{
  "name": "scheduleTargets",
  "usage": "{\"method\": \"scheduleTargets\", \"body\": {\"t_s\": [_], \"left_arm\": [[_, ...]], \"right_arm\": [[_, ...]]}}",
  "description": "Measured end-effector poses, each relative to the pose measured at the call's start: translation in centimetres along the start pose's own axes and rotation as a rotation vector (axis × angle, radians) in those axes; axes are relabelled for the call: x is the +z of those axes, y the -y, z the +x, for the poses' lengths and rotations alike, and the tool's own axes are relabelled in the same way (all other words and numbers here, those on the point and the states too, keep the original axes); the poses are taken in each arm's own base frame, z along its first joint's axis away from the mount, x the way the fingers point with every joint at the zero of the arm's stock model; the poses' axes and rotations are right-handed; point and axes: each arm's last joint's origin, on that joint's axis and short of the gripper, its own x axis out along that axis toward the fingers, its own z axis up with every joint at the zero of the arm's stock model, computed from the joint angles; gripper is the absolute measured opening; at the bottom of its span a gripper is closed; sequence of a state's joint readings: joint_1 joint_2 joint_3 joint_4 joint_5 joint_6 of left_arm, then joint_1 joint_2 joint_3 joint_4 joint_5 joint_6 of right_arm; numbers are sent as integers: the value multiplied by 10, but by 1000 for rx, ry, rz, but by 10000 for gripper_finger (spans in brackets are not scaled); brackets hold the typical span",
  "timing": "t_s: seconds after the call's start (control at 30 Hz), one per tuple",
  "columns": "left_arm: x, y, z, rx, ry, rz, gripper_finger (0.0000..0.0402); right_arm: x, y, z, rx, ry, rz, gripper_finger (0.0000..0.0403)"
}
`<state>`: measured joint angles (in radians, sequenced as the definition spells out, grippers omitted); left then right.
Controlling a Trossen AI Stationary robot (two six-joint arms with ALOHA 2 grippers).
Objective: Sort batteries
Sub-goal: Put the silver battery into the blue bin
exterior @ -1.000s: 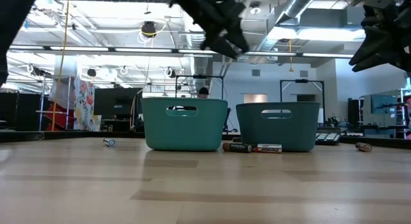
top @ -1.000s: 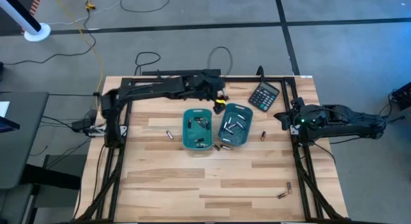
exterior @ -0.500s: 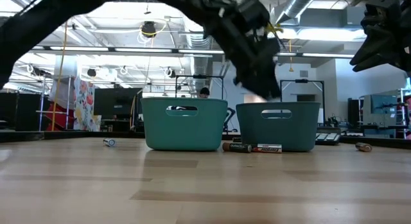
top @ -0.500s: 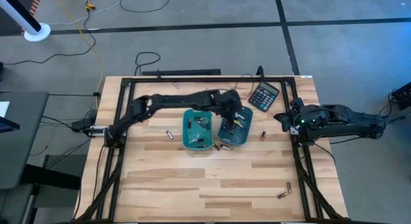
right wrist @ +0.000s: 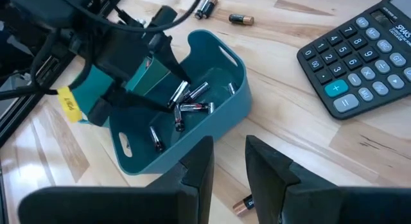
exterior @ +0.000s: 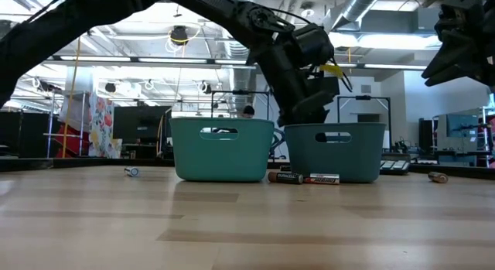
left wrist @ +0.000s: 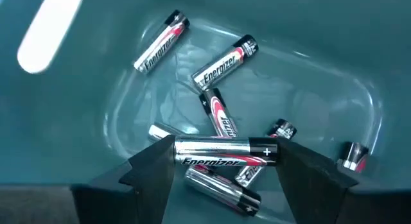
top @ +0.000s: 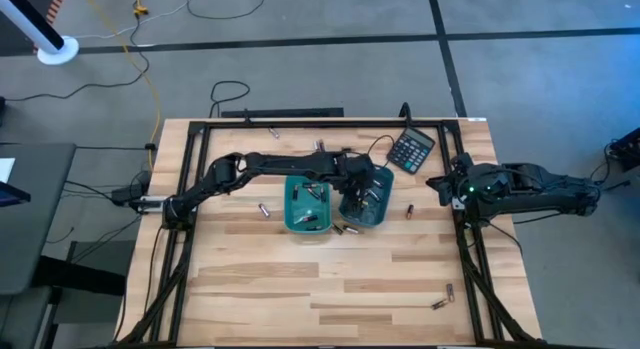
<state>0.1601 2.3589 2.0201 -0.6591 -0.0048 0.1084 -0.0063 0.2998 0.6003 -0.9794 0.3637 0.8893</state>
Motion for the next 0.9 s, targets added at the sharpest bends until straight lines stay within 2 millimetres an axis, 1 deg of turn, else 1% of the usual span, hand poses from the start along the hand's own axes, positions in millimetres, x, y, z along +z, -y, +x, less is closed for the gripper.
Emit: {"method": "scheduleTargets", "body": {"t_s": [0.1, 0.33, 0.63, 0.9], "left_arm": [[0, -1, 0, 1, -3, -67, 246], [3, -1, 0, 4, 31, -90, 246], [1, -2, 0, 3, 12, -137, 247], [-1, -2, 0, 3, -3, -148, 269]], "right_arm": [[0, 0, 0, 0, 0, 0, 108], [0, 0, 0, 0, 0, -1, 108], [0, 0, 0, 0, 0, -5, 108], [0, 0, 0, 0, 0, -8, 108]]}}
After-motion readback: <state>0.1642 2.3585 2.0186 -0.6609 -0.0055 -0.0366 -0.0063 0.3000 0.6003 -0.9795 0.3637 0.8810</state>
